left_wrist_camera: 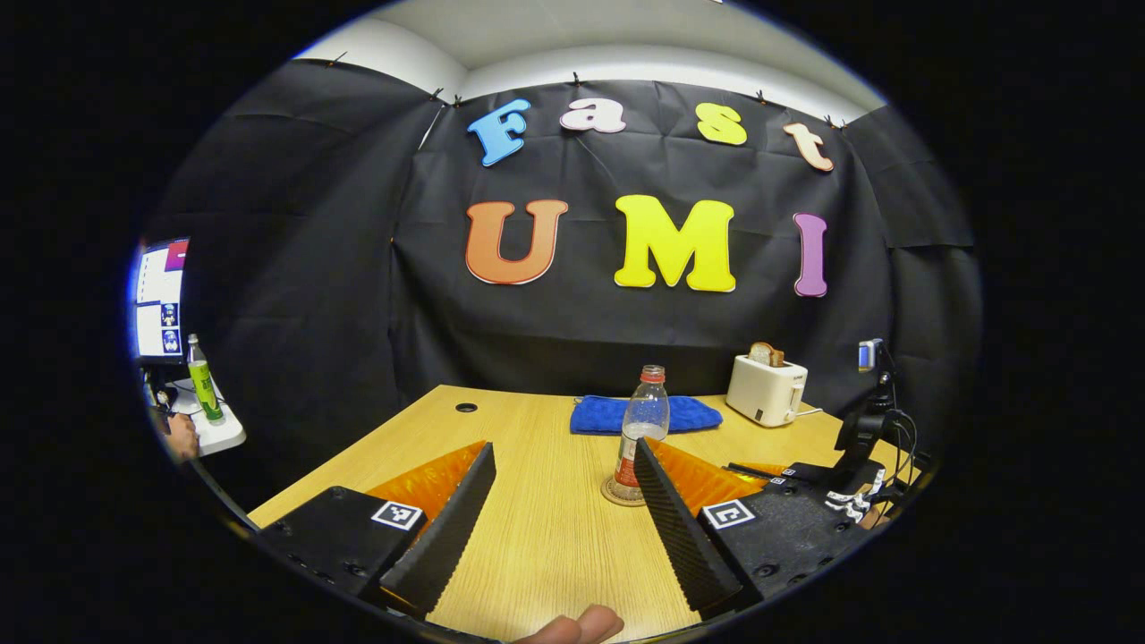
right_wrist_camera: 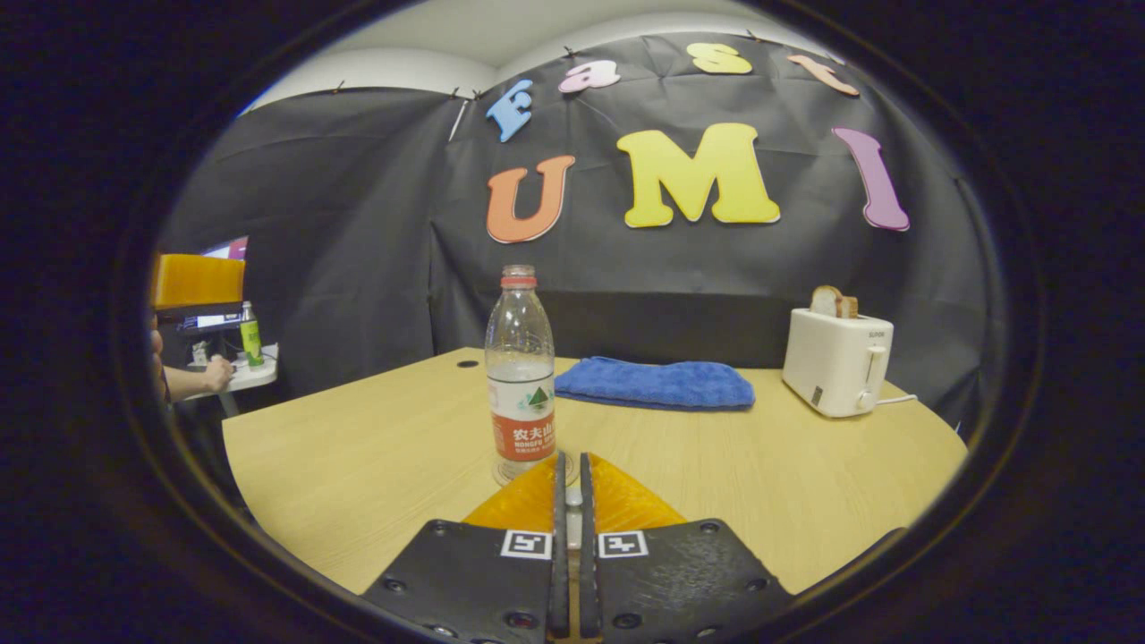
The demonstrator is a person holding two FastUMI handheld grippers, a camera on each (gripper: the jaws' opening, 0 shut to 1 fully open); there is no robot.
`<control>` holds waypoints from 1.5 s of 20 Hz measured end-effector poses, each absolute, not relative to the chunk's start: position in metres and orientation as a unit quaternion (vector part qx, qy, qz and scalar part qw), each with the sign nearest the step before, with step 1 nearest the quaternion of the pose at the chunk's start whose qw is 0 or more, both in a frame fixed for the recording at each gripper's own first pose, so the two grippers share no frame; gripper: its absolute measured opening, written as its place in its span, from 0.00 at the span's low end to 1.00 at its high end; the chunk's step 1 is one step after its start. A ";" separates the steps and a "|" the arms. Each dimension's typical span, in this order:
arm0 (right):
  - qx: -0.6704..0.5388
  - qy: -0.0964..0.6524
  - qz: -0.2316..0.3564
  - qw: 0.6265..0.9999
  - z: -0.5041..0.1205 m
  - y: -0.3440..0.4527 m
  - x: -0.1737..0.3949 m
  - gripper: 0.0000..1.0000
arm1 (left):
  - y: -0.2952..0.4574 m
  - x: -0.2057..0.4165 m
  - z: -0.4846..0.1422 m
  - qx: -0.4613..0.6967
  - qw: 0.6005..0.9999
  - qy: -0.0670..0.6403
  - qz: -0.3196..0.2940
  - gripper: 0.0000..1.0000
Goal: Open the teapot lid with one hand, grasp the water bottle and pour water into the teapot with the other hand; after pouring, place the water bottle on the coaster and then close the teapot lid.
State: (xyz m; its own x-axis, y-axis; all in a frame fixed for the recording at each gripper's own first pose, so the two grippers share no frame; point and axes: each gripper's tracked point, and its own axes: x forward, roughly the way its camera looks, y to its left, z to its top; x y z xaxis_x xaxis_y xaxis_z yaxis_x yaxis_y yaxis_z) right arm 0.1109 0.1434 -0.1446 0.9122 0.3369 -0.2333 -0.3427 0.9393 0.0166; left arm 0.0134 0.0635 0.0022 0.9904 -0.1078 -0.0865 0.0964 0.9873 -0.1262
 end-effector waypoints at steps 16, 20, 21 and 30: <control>0.001 0.116 0.153 0.981 -0.141 0.124 0.104 0.52 | 0.043 0.017 -0.006 -0.031 0.996 0.056 -0.059 0.98; 0.004 0.121 0.134 0.984 -0.121 0.097 0.090 0.81 | 0.036 0.014 -0.004 -0.019 0.997 0.053 -0.059 0.98; 0.001 0.122 0.135 0.983 -0.112 0.092 0.084 0.94 | 0.035 0.014 -0.004 -0.012 0.997 0.053 -0.053 0.98; -0.023 0.061 0.069 0.995 -0.027 0.009 0.043 0.99 | 0.022 0.020 -0.012 -0.008 0.998 0.054 -0.035 0.98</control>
